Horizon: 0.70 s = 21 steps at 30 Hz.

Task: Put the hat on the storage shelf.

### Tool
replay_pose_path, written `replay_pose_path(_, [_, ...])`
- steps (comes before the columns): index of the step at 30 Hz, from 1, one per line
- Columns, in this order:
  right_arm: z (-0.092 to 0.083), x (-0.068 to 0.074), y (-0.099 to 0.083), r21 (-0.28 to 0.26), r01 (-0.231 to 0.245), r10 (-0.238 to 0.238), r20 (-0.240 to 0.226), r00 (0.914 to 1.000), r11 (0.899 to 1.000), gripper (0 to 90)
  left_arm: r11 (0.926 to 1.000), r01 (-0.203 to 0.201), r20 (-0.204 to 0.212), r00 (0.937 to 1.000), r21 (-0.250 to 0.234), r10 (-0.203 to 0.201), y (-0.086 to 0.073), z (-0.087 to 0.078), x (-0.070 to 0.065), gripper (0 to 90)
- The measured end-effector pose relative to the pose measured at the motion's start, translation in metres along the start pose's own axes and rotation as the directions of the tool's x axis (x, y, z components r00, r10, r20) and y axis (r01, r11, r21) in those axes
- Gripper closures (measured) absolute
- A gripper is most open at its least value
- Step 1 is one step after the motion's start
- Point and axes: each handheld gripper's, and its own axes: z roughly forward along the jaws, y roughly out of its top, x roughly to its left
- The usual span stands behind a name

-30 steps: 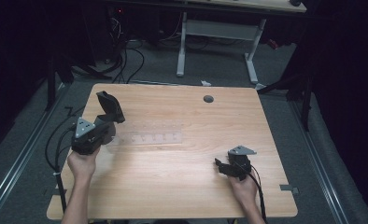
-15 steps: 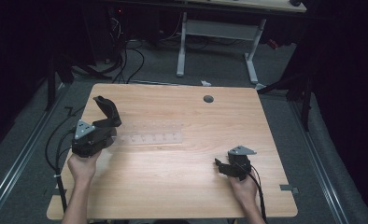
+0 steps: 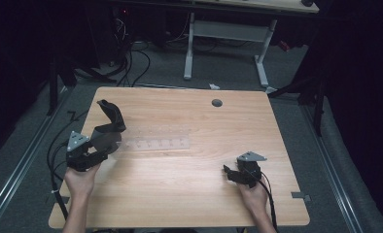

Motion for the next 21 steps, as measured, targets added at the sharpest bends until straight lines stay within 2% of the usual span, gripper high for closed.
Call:
replay_pose_path(3, [0.000,0.000,0.000,0.000,0.000,0.000,0.000,1.0000,1.000,34.9,0.9995,0.030,-0.005,0.9995,-0.007,-0.030,-0.006,-0.011,0.002,38.9])
replay_pose_path(7, [0.000,0.000,0.000,0.000,-0.001,0.001,0.000,1.0000,1.000,34.9,0.9993,0.037,-0.020,0.9991,-0.002,-0.037,-0.021,-0.021,0.005,38.6])
replay_pose_path(12, [0.000,0.000,0.000,-0.001,0.002,-0.002,-0.001,1.0000,1.000,34.9,0.9988,0.012,-0.023,0.9997,0.047,-0.011,-0.046,-0.029,-0.001,38.4])
replay_pose_path(15, [0.000,0.000,0.000,-0.001,0.002,-0.002,0.000,1.0000,1.000,34.9,0.9970,-0.028,-0.023,0.9993,0.072,0.030,-0.059,-0.028,-0.008,37.4])
replay_pose_path(18, [0.000,0.000,0.000,0.000,0.002,-0.002,-0.001,1.0000,1.000,34.9,0.9930,-0.049,-0.002,0.9988,0.108,0.049,-0.069,-0.025,-0.018,36.3])
replay_pose_path(21, [0.000,0.000,0.000,-0.001,0.004,-0.004,0.000,1.0000,1.000,34.9,0.9834,-0.091,0.024,0.9958,0.157,0.088,-0.082,-0.020,-0.029,35.1])
